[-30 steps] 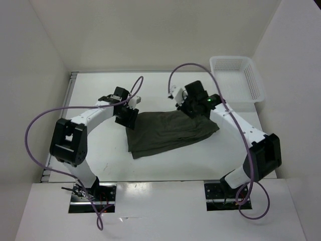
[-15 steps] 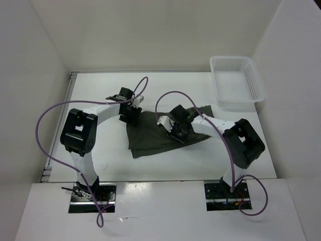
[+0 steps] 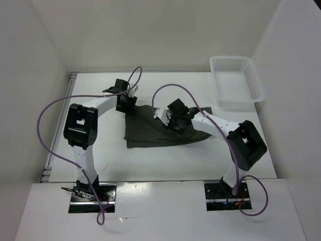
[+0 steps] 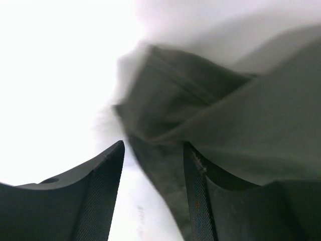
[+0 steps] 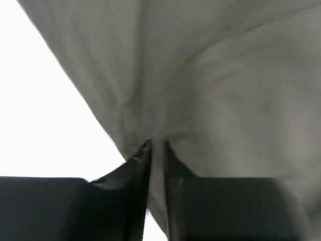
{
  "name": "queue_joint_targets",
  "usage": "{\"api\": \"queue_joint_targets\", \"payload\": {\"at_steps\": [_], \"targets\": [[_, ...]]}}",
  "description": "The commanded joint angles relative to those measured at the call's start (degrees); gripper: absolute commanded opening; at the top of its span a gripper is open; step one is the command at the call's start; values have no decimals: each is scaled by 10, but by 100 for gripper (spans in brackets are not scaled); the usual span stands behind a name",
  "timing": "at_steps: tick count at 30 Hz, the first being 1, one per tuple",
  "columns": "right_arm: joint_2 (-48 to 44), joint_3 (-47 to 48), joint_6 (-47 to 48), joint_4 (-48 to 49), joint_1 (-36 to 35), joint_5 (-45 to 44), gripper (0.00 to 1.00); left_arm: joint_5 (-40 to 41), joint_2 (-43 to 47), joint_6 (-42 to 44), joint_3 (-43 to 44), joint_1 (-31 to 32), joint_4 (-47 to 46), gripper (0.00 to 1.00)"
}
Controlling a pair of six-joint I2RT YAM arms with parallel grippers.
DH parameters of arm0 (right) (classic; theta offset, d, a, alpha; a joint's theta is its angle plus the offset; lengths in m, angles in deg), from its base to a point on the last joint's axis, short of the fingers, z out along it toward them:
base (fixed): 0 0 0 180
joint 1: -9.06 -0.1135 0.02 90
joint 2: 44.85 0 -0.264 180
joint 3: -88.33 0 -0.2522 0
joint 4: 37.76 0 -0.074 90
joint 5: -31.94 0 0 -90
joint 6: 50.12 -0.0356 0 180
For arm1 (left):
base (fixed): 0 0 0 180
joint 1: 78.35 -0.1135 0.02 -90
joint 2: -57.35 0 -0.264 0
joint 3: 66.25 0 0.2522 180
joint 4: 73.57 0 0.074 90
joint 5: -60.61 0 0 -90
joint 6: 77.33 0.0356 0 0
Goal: Fold and stack the shorts
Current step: Fold the shorts
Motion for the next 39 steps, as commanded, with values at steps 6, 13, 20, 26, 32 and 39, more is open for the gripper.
{"api": "queue_joint_targets", "payload": {"at_steps": [6,13,20,26,32,39], "targets": [[-19,208,-270,-20,157,8,71,32,48,3,45,-10,51,61],[-33,153,-378,-123,380,89,87,-8,115,3,-50,3,137,62],[-90,20,-387,-124,393,55,91,-43,122,3,-124,8,148,61],[-56,20,-426,-117,405,7,91,-21,122,3,-186,37,107,61],[18,20,-432,-117,405,7,95,31,122,3,-215,65,95,62],[83,26,-432,-63,405,67,83,62,133,3,-233,65,107,62]]}}
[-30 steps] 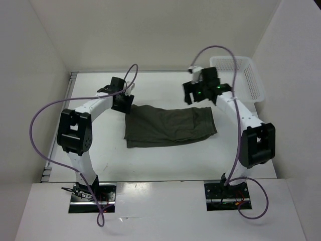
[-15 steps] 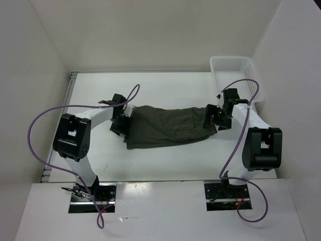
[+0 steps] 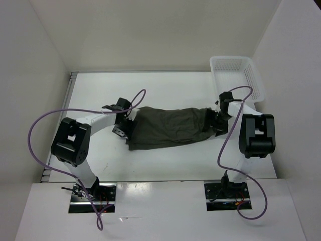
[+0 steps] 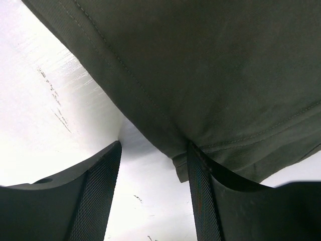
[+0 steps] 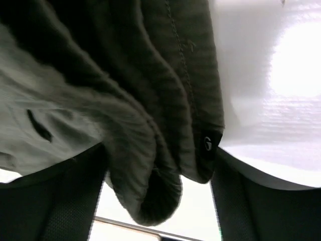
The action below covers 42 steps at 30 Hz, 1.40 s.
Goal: Fold and stack the shorts
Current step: Fold the shorts
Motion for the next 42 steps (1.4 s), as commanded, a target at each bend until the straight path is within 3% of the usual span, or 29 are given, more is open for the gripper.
{"api": "queue_joint_targets", "payload": {"at_steps": [1,6,7,10,13,18,23,30,36,40,42], "targets": [[34,4,-7,68,3,43,78,44,-17,4,-33,4,21,62],[34,-3,-2,98,3,38,41,55,-29,4,-38,4,21,62],[27,-9,-2,98,3,44,29,55,-29,4,-38,4,16,62],[5,-9,12,103,3,63,11,55,-29,4,-38,-2,16,62],[-25,1,18,103,3,57,0,55,-22,4,-25,-2,16,62],[-78,28,31,93,-65,7,0,-8,29,4,43,-2,63,62],[-107,89,57,64,-118,-125,0,-74,47,4,56,-16,61,65],[-119,156,78,22,-186,-222,0,-14,-65,4,86,-28,5,65],[-113,179,101,33,-192,-269,0,-19,-64,4,109,-34,-23,67],[-113,166,119,45,-192,-276,0,-31,-48,4,167,-13,-4,68],[-113,166,119,45,-192,-276,0,-44,-56,4,247,6,10,69]]}}
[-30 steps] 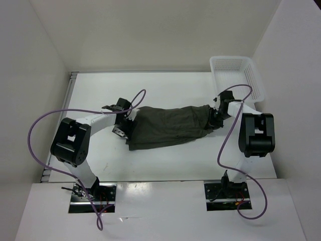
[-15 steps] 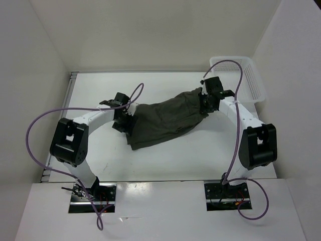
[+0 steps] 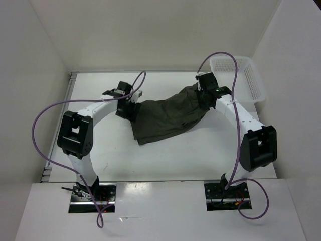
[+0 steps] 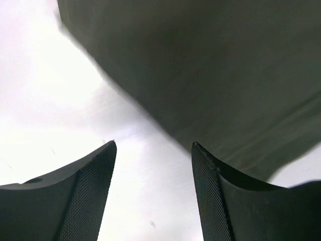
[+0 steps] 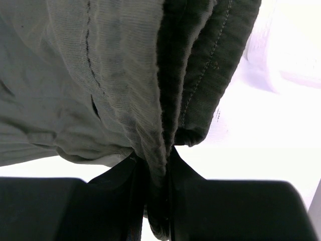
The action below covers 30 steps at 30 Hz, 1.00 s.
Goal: Fold and stack the shorts
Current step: Fold the shorts
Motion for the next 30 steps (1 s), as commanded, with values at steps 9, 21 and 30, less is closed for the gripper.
{"api": "queue_joint_targets", "payload": {"at_steps": [9,21,30], "targets": [[-8,12,17,42,2,1,0,-187,-160,2,280,77,2,69],[-13,7,17,58,35,-25,0,-148,-297,2,360,77,5,69],[-24,1,43,75,35,-75,0,-169,-180,2,395,75,24,72]]}}
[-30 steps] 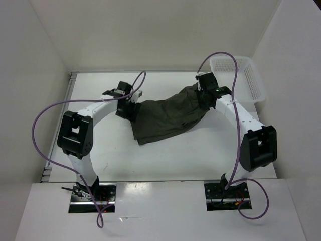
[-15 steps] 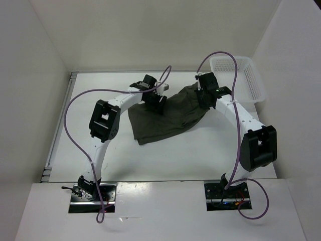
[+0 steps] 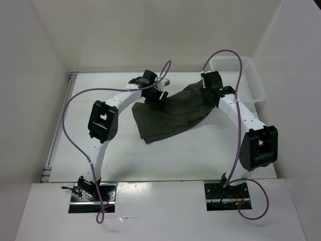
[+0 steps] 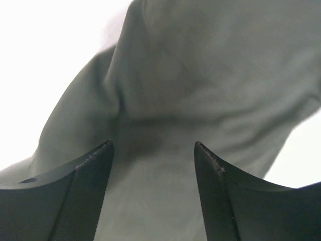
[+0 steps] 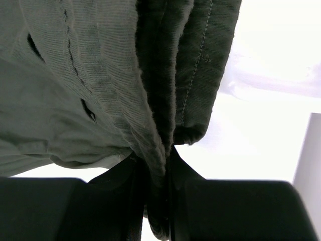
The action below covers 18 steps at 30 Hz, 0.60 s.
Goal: Fold and stack the shorts
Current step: Fold the shorts
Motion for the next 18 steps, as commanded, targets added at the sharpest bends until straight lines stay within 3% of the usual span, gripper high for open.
{"api": "queue_joint_targets", "payload": {"at_steps": [1,5,7,11,18], "targets": [[-25,7,20,52,3,-52,0,-17,116,3,-1,-14,4,73],[-19,28,43,64,3,-86,0,-6,181,3,-114,-47,4,75],[-7,48,54,64,3,-86,0,13,187,3,-191,-54,-2,75],[-2,67,61,64,-23,-86,0,8,163,3,-259,-54,3,72],[-2,30,61,38,-125,-65,0,-5,111,3,-256,-54,-33,68]]}}
